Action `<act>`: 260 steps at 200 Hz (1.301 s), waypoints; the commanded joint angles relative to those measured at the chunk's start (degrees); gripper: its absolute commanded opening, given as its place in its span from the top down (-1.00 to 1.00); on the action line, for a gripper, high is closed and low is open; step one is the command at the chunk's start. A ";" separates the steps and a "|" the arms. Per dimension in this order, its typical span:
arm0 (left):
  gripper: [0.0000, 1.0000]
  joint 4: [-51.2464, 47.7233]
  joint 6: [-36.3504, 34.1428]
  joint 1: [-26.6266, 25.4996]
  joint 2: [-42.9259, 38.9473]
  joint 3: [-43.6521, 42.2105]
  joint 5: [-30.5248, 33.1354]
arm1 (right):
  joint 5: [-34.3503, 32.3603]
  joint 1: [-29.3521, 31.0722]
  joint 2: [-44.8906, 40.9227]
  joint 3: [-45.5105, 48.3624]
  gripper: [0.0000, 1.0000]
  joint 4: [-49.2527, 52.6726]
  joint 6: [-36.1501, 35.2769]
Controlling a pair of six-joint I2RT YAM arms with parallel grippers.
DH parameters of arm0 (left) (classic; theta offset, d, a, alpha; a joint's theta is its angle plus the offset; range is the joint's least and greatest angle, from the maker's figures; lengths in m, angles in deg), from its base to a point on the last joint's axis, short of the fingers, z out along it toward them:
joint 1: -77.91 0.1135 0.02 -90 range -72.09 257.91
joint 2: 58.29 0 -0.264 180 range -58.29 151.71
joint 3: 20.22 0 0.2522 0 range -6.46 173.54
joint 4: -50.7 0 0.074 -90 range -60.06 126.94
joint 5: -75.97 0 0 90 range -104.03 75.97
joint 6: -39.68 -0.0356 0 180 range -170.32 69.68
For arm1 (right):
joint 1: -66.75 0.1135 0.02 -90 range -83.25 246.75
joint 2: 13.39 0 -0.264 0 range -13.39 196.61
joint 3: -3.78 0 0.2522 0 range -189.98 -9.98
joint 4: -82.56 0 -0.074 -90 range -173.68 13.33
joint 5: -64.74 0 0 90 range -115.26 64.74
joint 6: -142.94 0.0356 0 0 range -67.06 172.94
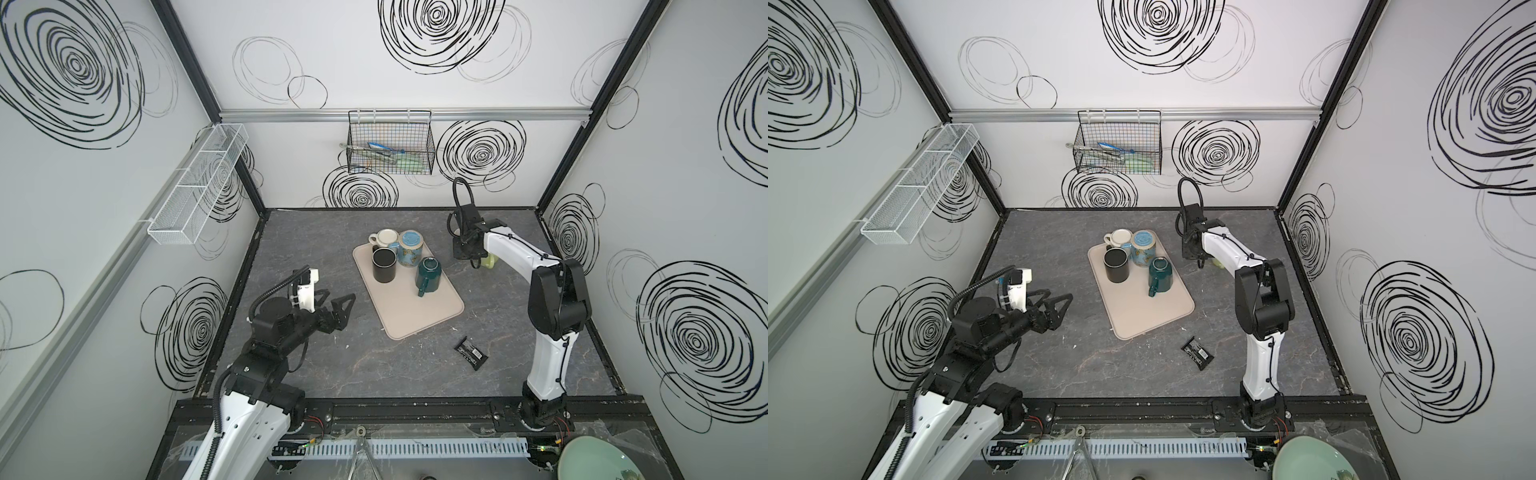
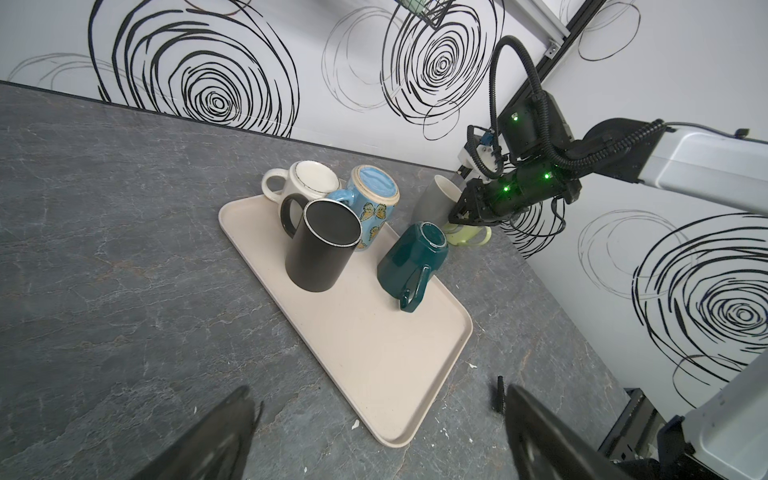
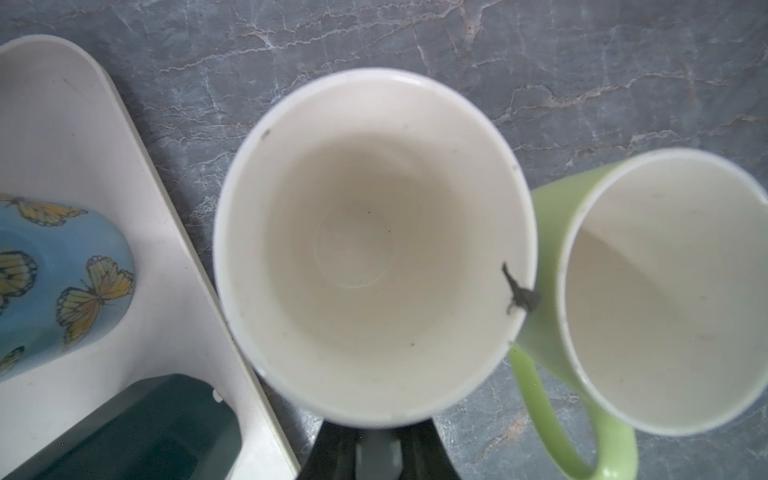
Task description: Turn the mug right side up
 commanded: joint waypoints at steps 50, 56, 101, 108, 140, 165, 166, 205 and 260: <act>-0.92 1.37 -1.10 -0.36 -0.69 -0.48 -0.03 | -2.74 0.75 -1.05 -1.90 -0.15 -0.09 0.63; -0.92 1.35 -1.17 -0.36 -0.65 -0.41 -0.05 | -2.88 0.84 -1.27 -1.85 -0.18 -0.10 0.68; -0.92 1.03 -1.02 -0.48 -0.42 -0.39 0.66 | -3.96 2.34 -6.26 -1.20 -0.35 -2.22 0.27; -0.92 0.94 -0.94 -0.50 -0.28 -0.39 0.89 | -4.09 2.63 -7.47 -1.41 -0.38 -2.25 0.22; -0.92 1.19 -0.94 -0.77 0.33 -0.48 0.41 | -4.61 4.13 -11.76 -0.63 -0.45 -2.00 0.54; -0.92 1.19 -0.93 -0.89 1.16 -0.47 0.33 | -3.86 5.99 -15.56 3.38 -0.50 -3.41 1.27; -0.92 1.19 -0.97 -0.88 1.20 -0.47 0.31 | -3.84 6.08 -15.74 3.55 -0.50 -3.49 1.34; -0.92 0.58 -0.80 -0.22 2.29 -0.08 1.60 | 2.83 8.40 -21.84 13.64 -0.53 -7.83 2.51; -0.92 0.67 -0.62 0.55 4.04 -0.10 0.83 | 7.38 12.37 -33.62 30.61 -0.56 -17.61 8.70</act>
